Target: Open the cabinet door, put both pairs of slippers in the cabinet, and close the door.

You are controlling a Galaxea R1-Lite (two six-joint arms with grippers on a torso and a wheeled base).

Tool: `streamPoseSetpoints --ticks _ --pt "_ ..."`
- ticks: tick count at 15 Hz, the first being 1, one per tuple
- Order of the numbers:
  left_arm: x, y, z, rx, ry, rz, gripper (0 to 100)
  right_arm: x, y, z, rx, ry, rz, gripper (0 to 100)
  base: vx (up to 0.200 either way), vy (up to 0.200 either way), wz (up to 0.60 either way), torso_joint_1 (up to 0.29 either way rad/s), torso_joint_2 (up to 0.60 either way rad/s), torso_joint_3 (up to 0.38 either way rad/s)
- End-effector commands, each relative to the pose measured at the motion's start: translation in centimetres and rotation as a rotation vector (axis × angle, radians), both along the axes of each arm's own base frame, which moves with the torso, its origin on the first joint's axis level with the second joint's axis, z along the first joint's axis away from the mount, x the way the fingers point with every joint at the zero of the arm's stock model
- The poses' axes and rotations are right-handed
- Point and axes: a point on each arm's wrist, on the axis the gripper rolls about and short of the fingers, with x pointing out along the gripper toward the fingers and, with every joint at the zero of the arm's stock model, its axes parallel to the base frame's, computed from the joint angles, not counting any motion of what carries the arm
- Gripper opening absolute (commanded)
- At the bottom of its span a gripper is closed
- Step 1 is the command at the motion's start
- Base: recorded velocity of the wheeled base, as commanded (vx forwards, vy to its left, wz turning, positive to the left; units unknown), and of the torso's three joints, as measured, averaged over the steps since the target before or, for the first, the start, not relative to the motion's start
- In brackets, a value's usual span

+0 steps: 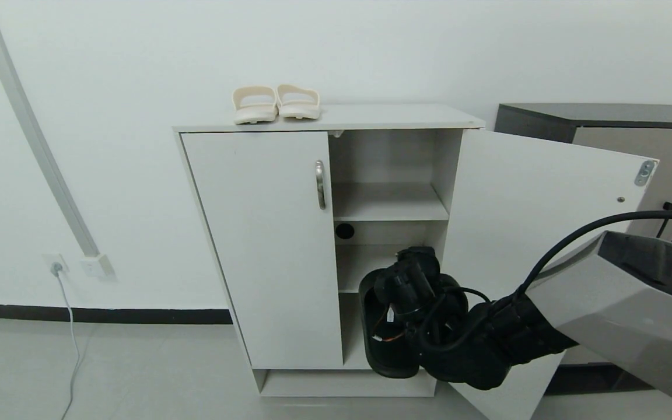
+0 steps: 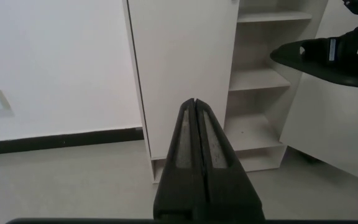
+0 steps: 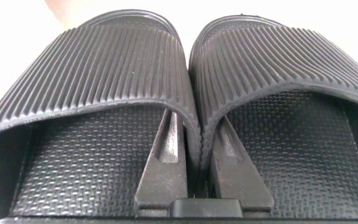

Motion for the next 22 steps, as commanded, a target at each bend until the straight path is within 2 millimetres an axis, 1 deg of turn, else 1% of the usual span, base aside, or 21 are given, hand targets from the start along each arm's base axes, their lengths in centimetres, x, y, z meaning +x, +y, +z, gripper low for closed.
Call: streamPoseSetpoints --ticks 1,5,6,9,10,11,13,15,17,18,20,22 --pt "0.0 0.0 0.0 0.000 0.002 0.000 0 -0.3 0.2 -0.1 -0.002 0.002 0.009 0 0.000 0.000 0.00 0.000 0.00 0.000" --pt "0.0 0.0 0.0 0.000 0.002 0.000 0 -0.4 0.3 -0.4 -0.005 0.002 0.014 0 0.000 0.000 0.00 0.000 0.00 0.000" --pt "0.0 0.0 0.0 0.000 0.002 0.000 0 -0.7 0.5 -0.6 -0.010 0.007 0.021 0 0.000 0.000 0.00 0.000 0.00 0.000" --pt "0.0 0.0 0.0 0.000 0.002 0.000 0 -0.6 0.8 -1.8 -0.022 0.018 0.026 0 0.000 0.000 0.00 -0.001 0.00 -0.033" --pt "0.0 0.0 0.0 0.000 0.002 -0.002 0 -0.4 1.0 -2.6 -0.025 0.017 0.028 0 0.000 0.000 0.00 0.002 0.00 -0.149" --pt "0.0 0.0 0.0 0.000 0.002 0.000 0 -0.4 1.1 -2.8 -0.027 0.011 0.034 0 0.000 0.000 0.00 0.007 0.00 -0.163" --pt "0.0 0.0 0.0 0.002 0.002 -0.002 0 0.1 1.3 -3.1 -0.019 0.007 0.035 0 0.000 0.000 0.00 0.002 0.00 -0.181" --pt "0.0 0.0 0.0 0.002 0.002 -0.002 0 1.1 1.8 -4.0 -0.027 0.006 0.034 0 0.000 0.000 0.00 0.010 0.01 -0.190" --pt "0.0 0.0 0.0 0.002 0.002 -0.002 0 1.5 2.0 -4.8 -0.032 0.012 0.027 0 0.000 0.000 0.00 0.000 0.00 -0.205" --pt "0.0 0.0 0.0 0.002 0.002 -0.002 0 1.6 1.9 -4.9 -0.034 0.011 0.025 0 0.000 0.000 0.00 0.007 0.01 -0.188" --pt "0.0 0.0 0.0 -0.001 0.002 -0.002 0 1.9 1.7 -4.2 -0.024 -0.009 0.017 0 0.000 0.000 0.00 0.000 0.00 -0.200" --pt "0.0 0.0 0.0 -0.001 0.002 -0.002 0 1.9 1.7 -4.4 -0.028 -0.005 0.017 0 0.000 0.000 0.00 0.000 0.00 -0.205"
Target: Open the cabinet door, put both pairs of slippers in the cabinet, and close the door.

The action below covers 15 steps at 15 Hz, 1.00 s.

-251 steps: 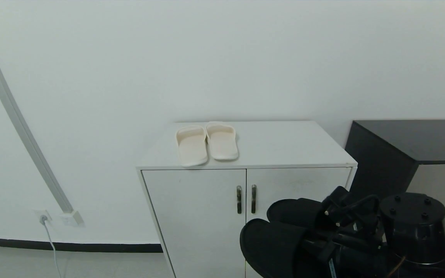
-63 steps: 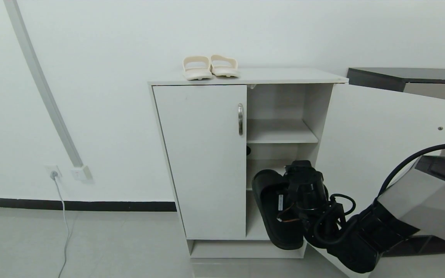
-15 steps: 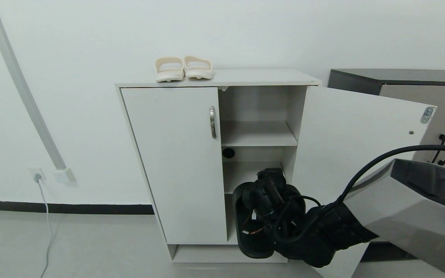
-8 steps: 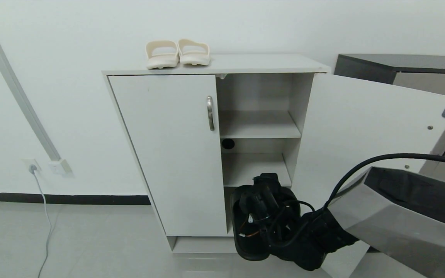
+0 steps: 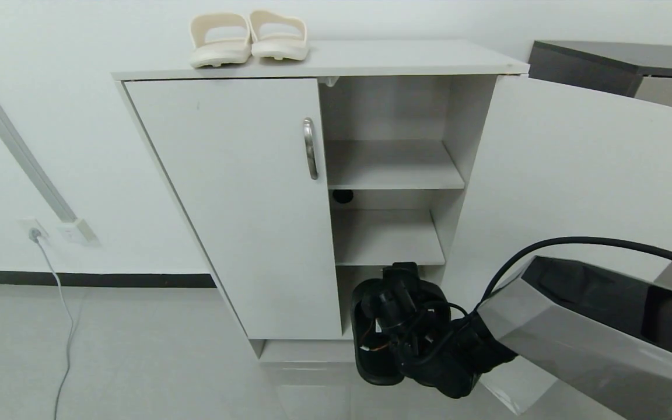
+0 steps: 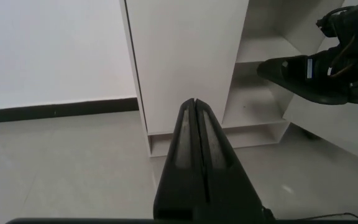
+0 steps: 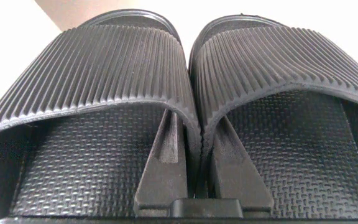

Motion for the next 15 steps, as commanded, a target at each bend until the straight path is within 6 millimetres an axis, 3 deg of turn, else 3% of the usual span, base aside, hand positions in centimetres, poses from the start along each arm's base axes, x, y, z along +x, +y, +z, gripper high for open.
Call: streamPoseSetpoints --ticks 1,9,12,15 --pt "0.0 0.0 0.0 -0.001 0.001 0.000 0 0.0 0.0 -0.3 -0.005 0.005 0.001 0 0.000 0.000 0.00 0.012 0.00 -0.207" --pt "0.0 0.0 0.0 -0.001 0.001 0.001 0 0.3 -0.5 -0.4 -0.025 -0.247 0.042 0 0.000 0.000 0.00 0.005 0.00 -0.079" --pt "0.0 0.0 0.0 -0.002 0.002 0.003 0 1.0 -0.6 -1.6 -0.036 -0.238 0.030 0 0.000 0.000 0.00 0.000 0.00 0.000" --pt "0.0 0.0 0.0 -0.004 0.002 0.004 0 1.5 -0.9 -1.4 -0.030 -0.245 0.010 0 0.000 0.000 0.00 0.000 0.00 0.000"
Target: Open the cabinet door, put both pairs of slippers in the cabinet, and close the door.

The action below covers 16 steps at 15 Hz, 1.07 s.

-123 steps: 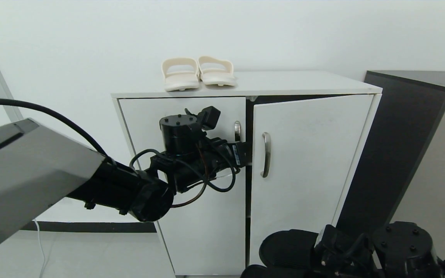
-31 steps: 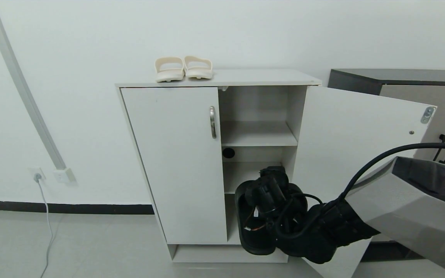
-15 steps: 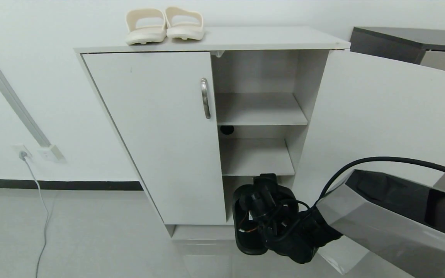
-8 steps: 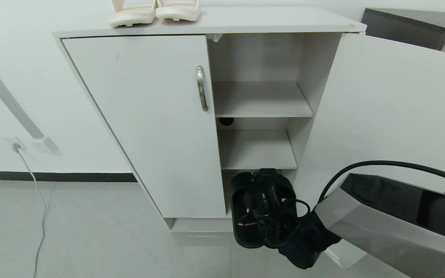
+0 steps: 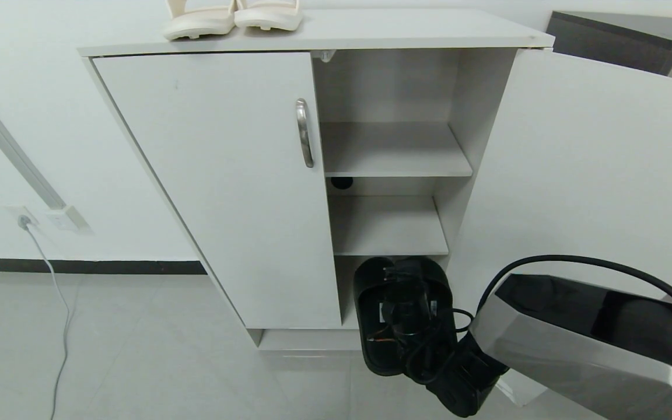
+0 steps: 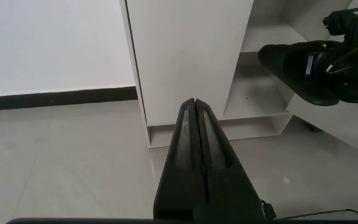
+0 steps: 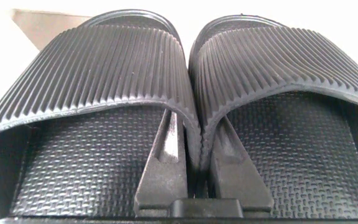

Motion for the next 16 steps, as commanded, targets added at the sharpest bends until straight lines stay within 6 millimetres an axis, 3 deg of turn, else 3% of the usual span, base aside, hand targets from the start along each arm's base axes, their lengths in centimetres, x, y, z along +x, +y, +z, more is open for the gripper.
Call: streamPoseSetpoints --ticks 1,7,16 --pt "0.01 0.00 0.00 0.000 0.001 0.000 0 0.39 -0.23 -0.07 0.001 -0.004 -0.021 0 0.000 0.000 0.00 0.000 0.00 0.000" --pt "0.01 0.00 0.00 0.000 0.001 0.000 0 0.58 -0.25 0.65 0.015 -0.023 -0.033 0 0.000 0.000 0.00 0.000 0.00 0.000" --pt "0.01 0.00 0.00 0.000 0.001 -0.002 0 0.57 -0.26 0.41 0.011 -0.018 -0.033 0 0.200 0.000 0.00 -0.002 0.00 0.002"
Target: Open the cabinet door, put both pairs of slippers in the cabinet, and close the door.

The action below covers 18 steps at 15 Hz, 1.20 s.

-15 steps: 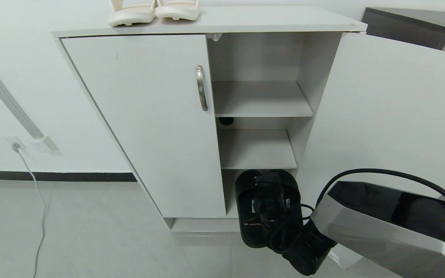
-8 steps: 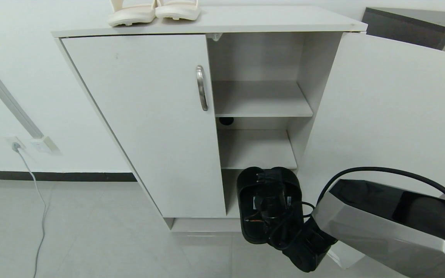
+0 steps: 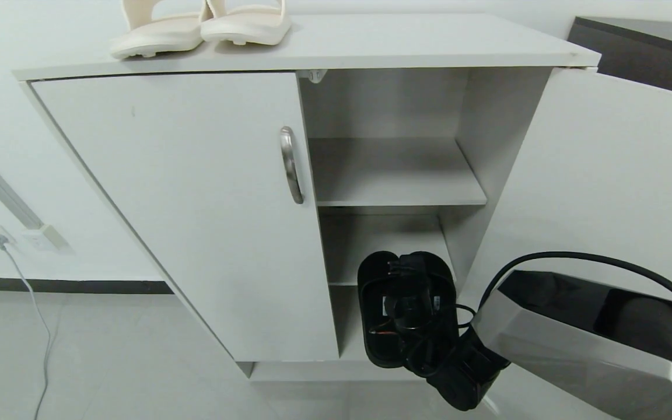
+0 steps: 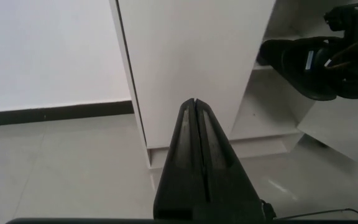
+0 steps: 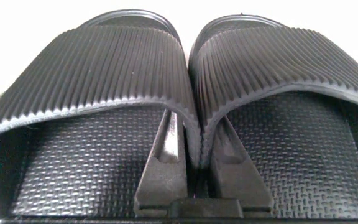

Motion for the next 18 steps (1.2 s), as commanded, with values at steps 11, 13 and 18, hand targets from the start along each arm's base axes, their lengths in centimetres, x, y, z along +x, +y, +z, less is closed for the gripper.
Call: streamPoseSetpoints --ticks 11,13,18 --pt "0.0 0.0 0.0 0.000 0.001 0.002 0 5.6 -0.7 -1.5 0.004 -0.011 -0.047 0 0.018 0.000 0.00 0.001 0.00 0.000" --pt "0.0 0.0 0.0 0.001 0.001 0.000 0 6.8 -0.5 -1.4 0.008 -0.015 -0.053 0 0.000 0.000 0.00 0.000 0.00 0.000" --pt "0.0 0.0 0.0 0.001 0.001 0.002 0 10.0 0.5 -0.1 0.029 -0.048 -0.074 0 0.000 0.000 0.00 0.000 0.00 0.000"
